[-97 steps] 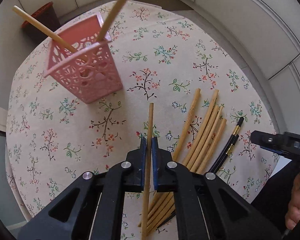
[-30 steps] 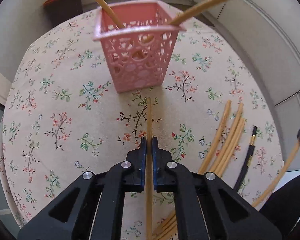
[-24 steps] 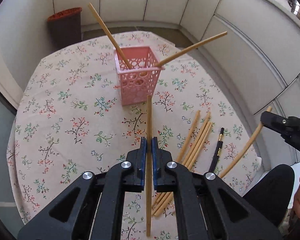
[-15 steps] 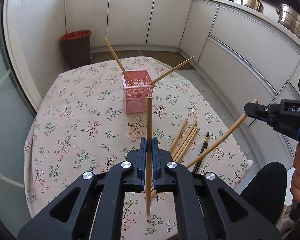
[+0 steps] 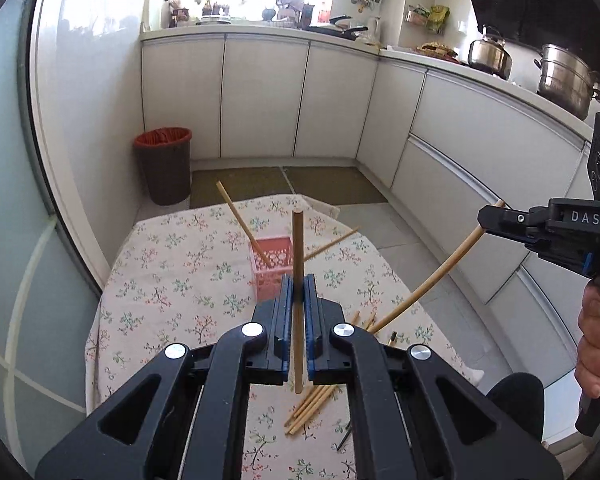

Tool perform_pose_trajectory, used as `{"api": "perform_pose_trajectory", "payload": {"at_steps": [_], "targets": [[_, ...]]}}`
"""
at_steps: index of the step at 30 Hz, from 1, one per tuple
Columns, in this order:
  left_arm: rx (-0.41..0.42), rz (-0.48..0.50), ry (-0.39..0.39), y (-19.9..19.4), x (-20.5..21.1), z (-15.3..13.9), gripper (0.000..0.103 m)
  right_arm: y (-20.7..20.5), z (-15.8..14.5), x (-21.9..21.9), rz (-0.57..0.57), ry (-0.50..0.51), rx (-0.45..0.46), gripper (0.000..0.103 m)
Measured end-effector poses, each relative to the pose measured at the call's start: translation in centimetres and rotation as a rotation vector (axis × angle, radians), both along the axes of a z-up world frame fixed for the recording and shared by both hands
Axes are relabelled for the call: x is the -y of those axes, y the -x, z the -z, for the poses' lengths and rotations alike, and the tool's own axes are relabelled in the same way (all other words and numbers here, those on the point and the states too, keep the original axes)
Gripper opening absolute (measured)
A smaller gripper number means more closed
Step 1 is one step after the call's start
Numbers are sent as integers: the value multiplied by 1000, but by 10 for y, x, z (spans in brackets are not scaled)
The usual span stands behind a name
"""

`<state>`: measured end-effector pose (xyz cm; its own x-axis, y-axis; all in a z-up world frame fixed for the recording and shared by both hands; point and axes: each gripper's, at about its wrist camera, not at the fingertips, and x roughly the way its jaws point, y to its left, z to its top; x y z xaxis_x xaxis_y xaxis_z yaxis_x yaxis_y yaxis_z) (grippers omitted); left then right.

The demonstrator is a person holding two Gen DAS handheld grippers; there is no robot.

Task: Organize utensils
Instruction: 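Carry both chopsticks to the pink holder and open both tools to drop them in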

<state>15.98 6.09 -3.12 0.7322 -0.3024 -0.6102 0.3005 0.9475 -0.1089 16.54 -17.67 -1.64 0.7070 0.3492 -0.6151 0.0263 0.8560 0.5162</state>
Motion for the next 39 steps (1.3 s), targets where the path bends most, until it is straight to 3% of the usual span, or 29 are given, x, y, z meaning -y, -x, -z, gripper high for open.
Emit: {"api": "perform_pose_trajectory", "payload": {"at_steps": [7, 14, 22, 30, 31, 34, 39], "targets": [[100, -28, 20, -41, 6, -50, 5, -31, -63, -4, 12, 28, 160, 8], [131, -56, 63, -86, 11, -63, 5, -85, -82, -11, 38, 78, 221, 8], [125, -92, 41, -128, 15, -43, 5, -136, -54, -27, 18, 138, 191, 8], [-18, -85, 70, -163, 12, 25, 7, -165, -9, -46, -7, 181, 146, 8], [-13, -81, 97, -161, 8, 26, 13, -167, -5, -48, -11, 187, 144, 8], [49, -104, 189, -147, -10, 11, 14, -170, 0, -53, -12, 220, 155, 8], [139, -135, 245, -130, -31, -26, 21, -176, 5, -60, -19, 223, 153, 8]]}}
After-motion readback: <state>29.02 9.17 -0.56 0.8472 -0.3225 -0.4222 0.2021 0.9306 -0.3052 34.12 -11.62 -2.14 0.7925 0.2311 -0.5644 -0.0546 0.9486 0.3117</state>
